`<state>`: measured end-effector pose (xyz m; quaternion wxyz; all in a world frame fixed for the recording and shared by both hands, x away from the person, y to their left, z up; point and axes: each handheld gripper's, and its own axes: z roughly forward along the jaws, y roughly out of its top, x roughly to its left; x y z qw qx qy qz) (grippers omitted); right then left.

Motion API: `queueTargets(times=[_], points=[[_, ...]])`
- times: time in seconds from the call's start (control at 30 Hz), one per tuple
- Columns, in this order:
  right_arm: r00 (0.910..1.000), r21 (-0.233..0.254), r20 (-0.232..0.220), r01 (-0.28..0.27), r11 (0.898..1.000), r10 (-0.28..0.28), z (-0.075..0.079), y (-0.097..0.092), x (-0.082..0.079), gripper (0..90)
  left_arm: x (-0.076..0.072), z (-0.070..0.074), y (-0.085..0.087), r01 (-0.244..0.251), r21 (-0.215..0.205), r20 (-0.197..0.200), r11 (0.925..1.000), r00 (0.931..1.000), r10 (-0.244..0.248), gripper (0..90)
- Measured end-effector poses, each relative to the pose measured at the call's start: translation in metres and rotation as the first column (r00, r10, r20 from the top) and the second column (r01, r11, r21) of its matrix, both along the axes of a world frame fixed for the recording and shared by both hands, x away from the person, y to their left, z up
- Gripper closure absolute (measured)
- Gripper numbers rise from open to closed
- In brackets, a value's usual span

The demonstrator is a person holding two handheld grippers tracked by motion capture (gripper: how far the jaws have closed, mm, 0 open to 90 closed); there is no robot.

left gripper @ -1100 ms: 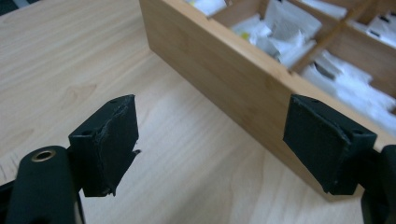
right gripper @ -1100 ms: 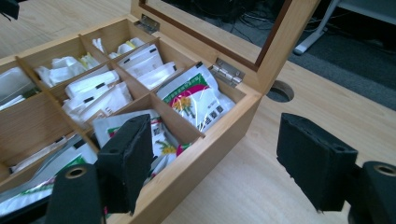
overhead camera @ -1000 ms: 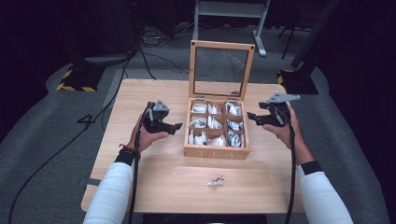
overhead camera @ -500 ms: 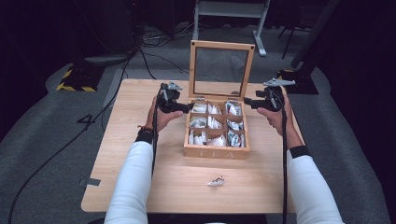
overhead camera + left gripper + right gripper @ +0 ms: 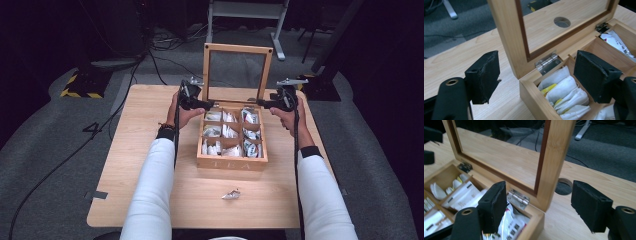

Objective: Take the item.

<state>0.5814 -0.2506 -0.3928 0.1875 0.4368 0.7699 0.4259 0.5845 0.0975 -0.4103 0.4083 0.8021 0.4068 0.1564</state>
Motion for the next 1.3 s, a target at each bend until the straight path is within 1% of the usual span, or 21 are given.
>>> queueTargets(times=[0.03,0.07,0.13,0.17,0.2,0.27,0.3,0.4,0.43,0.5,0.57,0.63,0.67,0.73,0.83,0.9,0.97,1.03,1.07,1.2,1.3], points=[[1.0,0.014,-0.005,-0.004,1.0,0.004,-0.002,0.003,0.004,29.3,0.002,-0.001,0.0,-0.005,0.003,-0.003,1.0,1.0,0.005,21.3],[1.0,0.014,-0.005,-0.004,1.0,0.004,-0.002,0.003,0.004,29.3,0.003,-0.002,0.002,-0.008,0.007,-0.003,0.9999,1.0,0.008,21.3],[0.9999,0.005,-0.006,-0.009,1.0,0.009,-0.004,0.008,0.009,29.1,0.008,-0.005,0.003,-0.024,-0.001,-0.017,0.9997,0.9996,0.024,21.2],[0.9998,-0.01,-0.018,-0.002,1.0,0.002,-0.007,0.012,0.012,29.0,0.01,-0.007,0.003,-0.03,0.003,-0.021,0.9995,0.9993,0.03,21.3],[0.9998,-0.01,-0.018,-0.002,1.0,0.002,-0.007,0.012,0.012,29.0,0.012,-0.007,0.003,-0.035,0.004,-0.023,0.9994,0.9991,0.036,21.3],[0.9997,-0.008,-0.022,-0.004,1.0,0.003,-0.008,0.014,0.014,29.1,0.015,-0.009,0.001,-0.031,0.007,-0.021,0.9995,0.9993,0.031,21.5],[0.9997,-0.006,-0.022,-0.005,1.0,0.005,-0.009,0.015,0.015,29.5,0.016,-0.01,-0.001,-0.031,0.021,-0.018,0.9993,0.9993,0.032,21.8],[0.9992,-0.007,-0.037,-0.013,1.0,0.013,-0.011,0.017,0.018,29.7,0.02,-0.012,-0.007,-0.019,-0.002,-0.032,0.9998,0.9993,0.019,23.0],[0.9993,-0.011,-0.036,-0.014,1.0,0.014,-0.012,0.018,0.018,29.6,0.02,-0.012,-0.011,-0.006,-0.017,-0.038,0.9998,0.9992,0.005,23.0],[0.9992,-0.011,-0.037,-0.015,1.0,0.015,-0.012,0.018,0.019,29.2,0.02,-0.011,-0.016,0.003,-0.014,-0.036,0.9999,0.9993,-0.003,23.4],[0.999,-0.008,-0.042,-0.014,1.0,0.014,-0.011,0.018,0.018,28.9,0.021,-0.012,-0.019,0.003,-0.006,-0.05,1.0,0.9987,-0.003,19.6],[0.9993,0.003,-0.034,-0.014,1.0,0.014,-0.01,0.018,0.018,26.6,0.022,-0.012,-0.019,0.005,0.015,-0.053,0.9999,0.9986,-0.004,21.7],[0.9993,0.011,-0.034,-0.014,1.0,0.014,-0.01,0.018,0.018,26.5,0.021,-0.011,-0.018,-0.004,0.004,-0.055,1.0,0.9985,0.004,24.0],[0.9996,0.017,-0.029,-0.005,1.0,0.006,-0.01,0.019,0.018,26.5,0.021,-0.01,-0.017,-0.011,-0.021,-0.066,0.9997,0.9978,0.009,24.9],[0.9997,0.01,-0.025,-0.008,1.0,0.008,-0.01,0.02,0.018,27.3,0.02,-0.009,-0.018,-0.024,-0.026,-0.065,0.9994,0.9977,0.023,25.1],[0.9997,0.013,-0.024,-0.001,1.0,0.001,-0.009,0.018,0.017,32.3,0.02,-0.009,-0.015,-0.023,-0.047,-0.067,0.9986,0.9976,0.02,25.5],[0.9998,0.028,-0.021,-0.002,1.0,0.003,-0.009,0.015,0.017,35.9,0.02,-0.009,-0.012,-0.024,-0.058,-0.065,0.998,0.9977,0.02,30.1],[0.9998,0.05,-0.02,-0.003,0.999,0.004,-0.01,0.012,0.017,36.4,0.019,-0.008,-0.01,-0.025,-0.059,-0.059,0.998,0.998,0.021,35.0],[0.9999,0.052,-0.016,-0.004,0.999,0.005,-0.01,0.012,0.016,36.7,0.019,-0.008,-0.01,-0.023,-0.057,-0.057,0.9981,0.9982,0.019,35.8],[0.9999,0.024,-0.003,-0.011,1.0,0.011,-0.008,0.014,0.014,38.4,0.017,-0.008,-0.007,-0.015,-0.044,-0.035,0.9989,0.9993,0.013,40.0],[0.9997,0.016,0.011,-0.024,1.0,0.024,-0.006,0.012,0.013,42.7,0.014,-0.007,-0.004,-0.006,-0.05,-0.017,0.9987,0.9998,0.005,44.8]])
